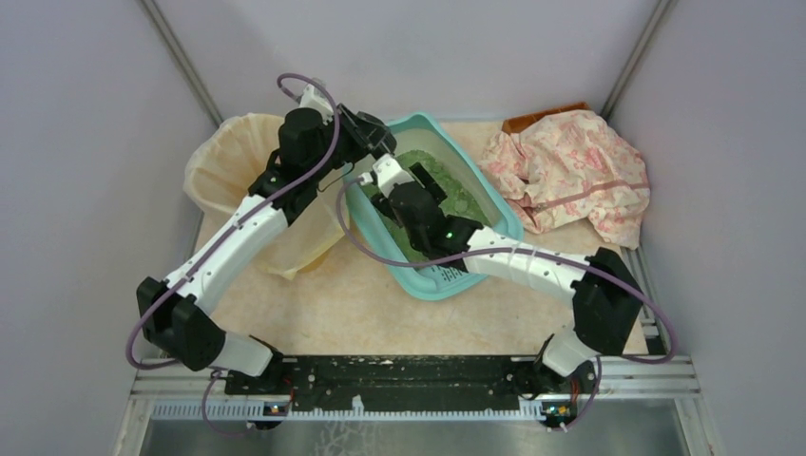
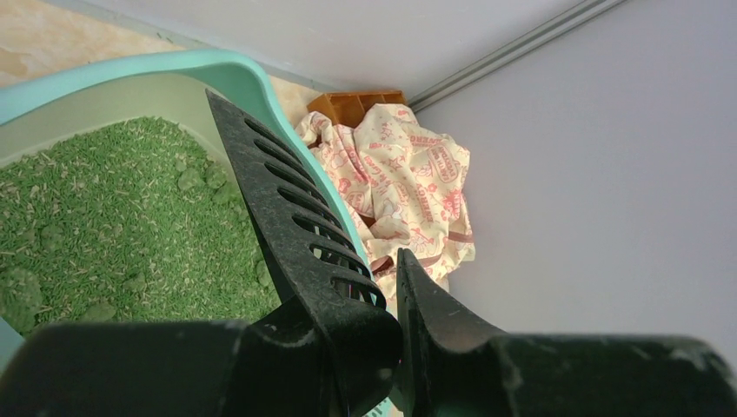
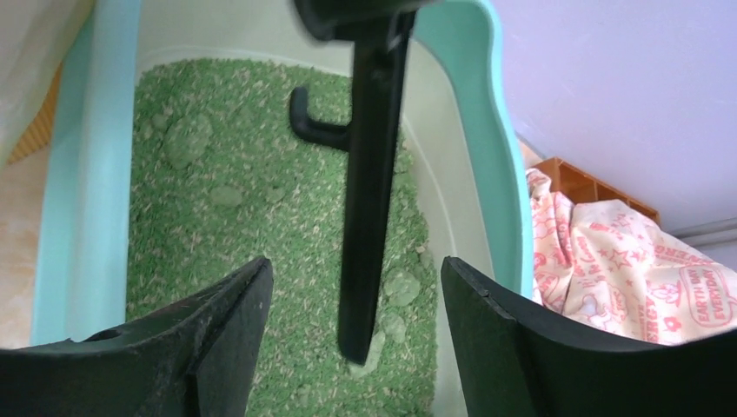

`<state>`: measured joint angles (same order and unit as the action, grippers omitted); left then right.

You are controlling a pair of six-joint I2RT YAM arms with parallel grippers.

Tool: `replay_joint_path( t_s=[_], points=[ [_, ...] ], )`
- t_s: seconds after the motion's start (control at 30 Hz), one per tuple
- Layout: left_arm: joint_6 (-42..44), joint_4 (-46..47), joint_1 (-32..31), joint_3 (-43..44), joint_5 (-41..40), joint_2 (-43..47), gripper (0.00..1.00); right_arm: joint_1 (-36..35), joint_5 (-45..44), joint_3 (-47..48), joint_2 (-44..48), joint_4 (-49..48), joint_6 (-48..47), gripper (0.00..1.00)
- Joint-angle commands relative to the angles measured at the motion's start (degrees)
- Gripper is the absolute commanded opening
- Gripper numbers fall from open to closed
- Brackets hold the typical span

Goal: Clean the litter box

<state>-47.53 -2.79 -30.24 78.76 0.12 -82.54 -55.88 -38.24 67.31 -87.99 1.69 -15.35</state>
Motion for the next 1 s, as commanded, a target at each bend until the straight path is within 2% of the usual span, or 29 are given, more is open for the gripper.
replay_joint_path(
  t_s=[0.0,0.03,0.07,0.13,0.17,0.2,0.27,0.3,0.37,0.47,0.53,0.6,0.8,0.97],
  points=[
    [-0.6,1.0,-0.4,-0.8,2.2,2.9,0.0,-0.7,-4.4,5.2,-1.2,-3.5,-2.2,0.67],
    [-1.1,1.6,-0.4,-1.1,3.2,3.1,0.0,-0.8,-4.9,5.9,-2.2,-3.5,-2.4,0.6],
    [-1.8,2.3,-0.4,-1.7,4.0,3.6,0.0,-0.8,-5.7,6.4,-2.9,-3.5,-2.5,0.42],
    [-2.8,4.5,-0.4,-3.1,5.1,4.5,0.0,-0.8,-6.7,6.9,-4.0,-3.7,-2.2,0.19],
    [-3.0,4.9,-0.5,-3.4,5.4,5.0,0.0,-0.7,-6.6,6.9,-4.0,-3.8,-1.9,0.05],
    [-3.0,5.1,-0.5,-3.8,5.6,5.5,0.0,-0.6,-6.4,7.0,-3.9,-3.1,-1.3,0.0],
    [-2.5,5.1,-0.5,-4.5,5.3,6.7,0.0,-0.5,-4.6,7.1,-3.0,-1.8,0.6,0.0],
    [-1.7,5.5,-0.5,-5.0,5.1,7.5,0.07,-0.5,-3.9,7.1,-2.1,-0.1,1.7,0.0],
    [1.3,8.5,-0.5,-6.9,5.3,9.7,0.31,0.1,-0.5,6.8,0.7,2.3,4.4,0.0],
    [6.9,11.4,-0.4,-8.0,5.8,13.1,0.84,1.9,7.6,5.9,6.2,5.8,8.6,0.0],
    [12.5,12.1,-0.4,-6.3,9.7,13.8,0.95,3.0,13.5,4.6,9.9,8.0,9.0,0.0],
    [16.7,13.0,-0.4,-5.2,15.0,14.7,0.99,4.4,20.3,3.7,13.4,10.6,9.2,0.0],
    [29.1,18.3,-0.3,-9.6,24.9,21.0,0.97,9.0,41.8,1.4,24.4,17.9,12.2,0.0],
    [33.3,21.7,0.0,-8.6,43.1,19.9,0.97,9.5,59.3,1.5,27.4,22.6,13.6,0.0]
  ],
)
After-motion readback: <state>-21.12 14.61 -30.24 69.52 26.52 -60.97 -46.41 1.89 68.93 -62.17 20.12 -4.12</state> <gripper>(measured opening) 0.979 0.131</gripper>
